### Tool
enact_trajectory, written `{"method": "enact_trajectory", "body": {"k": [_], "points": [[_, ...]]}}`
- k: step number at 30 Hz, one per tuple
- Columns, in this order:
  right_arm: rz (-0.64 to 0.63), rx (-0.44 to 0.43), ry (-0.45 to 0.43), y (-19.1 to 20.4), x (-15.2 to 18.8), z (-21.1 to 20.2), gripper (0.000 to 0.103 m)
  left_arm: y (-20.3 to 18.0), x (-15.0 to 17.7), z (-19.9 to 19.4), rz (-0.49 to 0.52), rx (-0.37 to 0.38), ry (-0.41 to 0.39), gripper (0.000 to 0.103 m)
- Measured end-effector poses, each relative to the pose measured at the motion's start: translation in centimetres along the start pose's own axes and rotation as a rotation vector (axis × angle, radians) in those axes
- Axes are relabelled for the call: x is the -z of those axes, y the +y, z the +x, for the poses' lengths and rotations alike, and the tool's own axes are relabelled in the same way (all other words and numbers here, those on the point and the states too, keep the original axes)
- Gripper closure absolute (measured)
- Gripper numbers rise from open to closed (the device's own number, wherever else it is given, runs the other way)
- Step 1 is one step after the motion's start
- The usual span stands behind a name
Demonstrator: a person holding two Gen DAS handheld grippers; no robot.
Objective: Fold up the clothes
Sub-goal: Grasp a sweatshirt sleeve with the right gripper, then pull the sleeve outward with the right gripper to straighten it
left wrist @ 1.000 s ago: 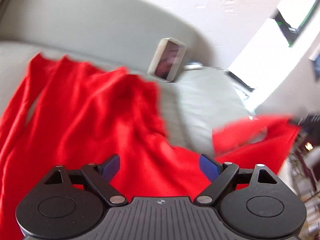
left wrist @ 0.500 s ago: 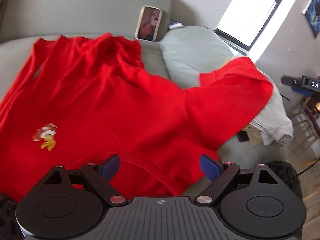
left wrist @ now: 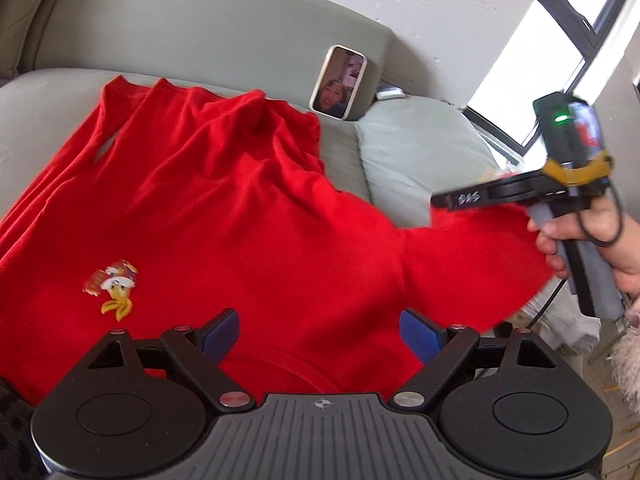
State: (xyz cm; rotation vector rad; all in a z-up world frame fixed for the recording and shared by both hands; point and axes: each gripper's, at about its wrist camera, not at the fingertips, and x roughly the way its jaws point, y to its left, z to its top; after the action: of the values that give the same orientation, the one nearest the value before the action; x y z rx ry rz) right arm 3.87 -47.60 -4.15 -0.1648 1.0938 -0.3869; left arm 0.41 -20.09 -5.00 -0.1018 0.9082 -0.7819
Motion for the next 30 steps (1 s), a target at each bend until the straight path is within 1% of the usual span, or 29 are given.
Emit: {"method": "enact_trajectory", "body": {"k": [2, 4, 6, 7, 8, 9, 10, 11, 12, 14, 15, 17, 20, 24, 27, 30], "points": [[0.004, 0.029, 0.088, 0.3, -0.5, 2.2, 0.050, 0.9, -0.1, 0.3, -0.032, 0.012, 0.007, 0.017], [-0.021, 0.055, 0.144, 0.7, -0.6, 3.8, 0.045, 1.7, -0.2, 0.7, -0.055, 0.028, 0.016, 0.017], [-0.092, 0.084, 0.174, 1.7, -0.3, 4.8, 0.043, 2.1, -0.1, 0.9, -0.068, 0.040, 0.026, 0.017], [-0.124, 0.100, 0.179, 2.2, -0.1, 5.1, 0.047, 2.2, -0.1, 1.0, -0.073, 0.043, 0.028, 0.017], [-0.137, 0.118, 0.174, 2.4, -0.1, 5.1, 0.052, 2.3, -0.1, 1.1, -0.077, 0.044, 0.029, 0.017], [-0.127, 0.130, 0.162, 2.3, -0.1, 4.8, 0.068, 2.4, 0.0, 1.1, -0.081, 0.045, 0.028, 0.017], [-0.095, 0.129, 0.146, 1.8, -0.3, 4.2, 0.089, 2.4, 0.0, 1.0, -0.080, 0.046, 0.025, 0.017], [-0.050, 0.120, 0.127, 1.1, -0.4, 3.5, 0.097, 2.3, 0.0, 0.9, -0.078, 0.046, 0.021, 0.017], [-0.006, 0.110, 0.108, 0.4, -0.6, 2.7, 0.098, 2.3, 0.0, 0.7, -0.076, 0.046, 0.017, 0.017], [0.061, 0.095, 0.052, -1.1, -0.6, 0.9, 0.099, 2.0, 0.1, 0.4, -0.062, 0.042, 0.010, 0.017], [0.084, 0.100, 0.021, -1.8, -0.5, -0.1, 0.099, 1.8, 0.2, 0.3, -0.055, 0.037, 0.007, 0.017], [0.156, 0.091, -0.059, -3.6, -0.2, -2.6, 0.099, 1.4, 0.3, -0.2, -0.046, 0.028, -0.003, 0.017], [0.346, 0.028, -0.211, -7.4, 1.3, -7.4, 0.099, 0.9, 0.3, -1.0, -0.036, 0.025, -0.020, 0.017], [0.545, 0.024, -0.372, -12.8, 4.5, -12.6, 0.100, -0.2, 0.1, -2.2, -0.021, 0.029, -0.023, 0.017], [0.676, 0.044, -0.497, -17.2, 7.6, -16.2, 0.100, -1.3, -0.2, -3.2, -0.010, 0.058, -0.022, 0.017], [0.775, 0.129, -0.577, -21.2, 10.3, -18.9, 0.100, -2.5, -0.5, -4.1, -0.009, 0.098, -0.021, 0.017]]}}
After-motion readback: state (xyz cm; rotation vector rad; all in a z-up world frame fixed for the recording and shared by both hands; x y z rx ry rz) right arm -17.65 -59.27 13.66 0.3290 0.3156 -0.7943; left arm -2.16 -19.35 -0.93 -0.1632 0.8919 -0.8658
